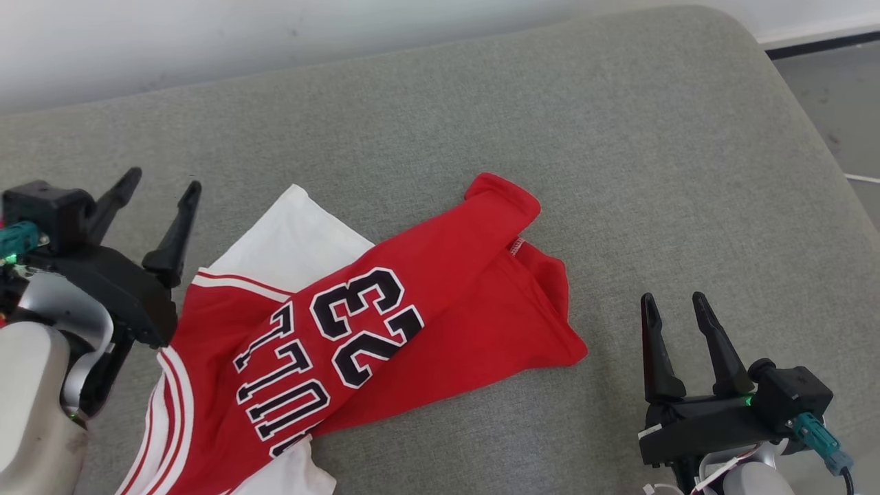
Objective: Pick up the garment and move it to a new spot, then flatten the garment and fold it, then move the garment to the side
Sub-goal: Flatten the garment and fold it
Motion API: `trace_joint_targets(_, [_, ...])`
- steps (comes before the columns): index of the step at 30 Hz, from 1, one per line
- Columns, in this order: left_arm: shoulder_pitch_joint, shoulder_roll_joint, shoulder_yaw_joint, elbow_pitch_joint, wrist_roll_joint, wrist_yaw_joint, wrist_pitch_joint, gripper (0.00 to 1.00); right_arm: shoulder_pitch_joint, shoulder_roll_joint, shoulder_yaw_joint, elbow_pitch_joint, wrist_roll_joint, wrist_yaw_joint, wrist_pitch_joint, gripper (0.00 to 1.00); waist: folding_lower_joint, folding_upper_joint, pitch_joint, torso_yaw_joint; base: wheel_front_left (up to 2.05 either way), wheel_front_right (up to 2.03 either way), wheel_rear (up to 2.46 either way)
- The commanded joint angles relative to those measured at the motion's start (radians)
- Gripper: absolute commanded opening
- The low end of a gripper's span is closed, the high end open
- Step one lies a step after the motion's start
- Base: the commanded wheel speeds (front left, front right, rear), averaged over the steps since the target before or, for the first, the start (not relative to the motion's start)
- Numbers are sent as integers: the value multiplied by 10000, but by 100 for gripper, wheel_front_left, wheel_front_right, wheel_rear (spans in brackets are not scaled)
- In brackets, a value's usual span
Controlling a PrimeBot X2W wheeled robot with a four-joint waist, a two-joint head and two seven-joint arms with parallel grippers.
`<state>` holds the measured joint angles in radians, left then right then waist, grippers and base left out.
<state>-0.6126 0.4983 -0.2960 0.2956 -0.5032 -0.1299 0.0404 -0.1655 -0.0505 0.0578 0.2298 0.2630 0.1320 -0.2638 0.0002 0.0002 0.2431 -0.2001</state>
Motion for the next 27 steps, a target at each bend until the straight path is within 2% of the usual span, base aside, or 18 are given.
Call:
trace_joint_targets(1, [-169,78,-105,215,-237,15,121,100,-111,3,15,-31,70,-26,-12,100,-2,-2,226,-209,0,0,0])
trace_joint_targets(12, [-560,1000,-2292,1923,-1627,3,1479,100,-349,3,160,-10,117,-26,-12,100,-2,-2,508,-461,0,0,0])
trace_joint_targets(20, [-507,1076,-3494,2306,-2687,-3,2282,100,-374,3,131,29,86,-26,-12,100,-2,-2,556,-580,0,0,0])
trace_joint_targets(21, [-547,1067,-3612,2297,-2739,-7,2286,52,-374,3,116,23,78,-26,-12,100,-2,-2,555,-580,0,0,0])
trace_joint_targets(22, [-629,1114,-3751,2289,-2637,-11,2216,9,-375,3,106,21,64,-26,-12,100,-2,-2,554,-578,0,0,0])
trace_joint_targets(23, [-724,1180,-3918,2308,-2534,-11,2167,0,-376,3,105,21,48,-26,-12,100,-2,-2,555,-575,0,0,0])
trace_joint_targets(27, [-1303,1313,-4178,2323,-2540,9,1783,0,-387,3,86,-2,6,-26,-12,100,-2,-2,572,-538,0,0,0])
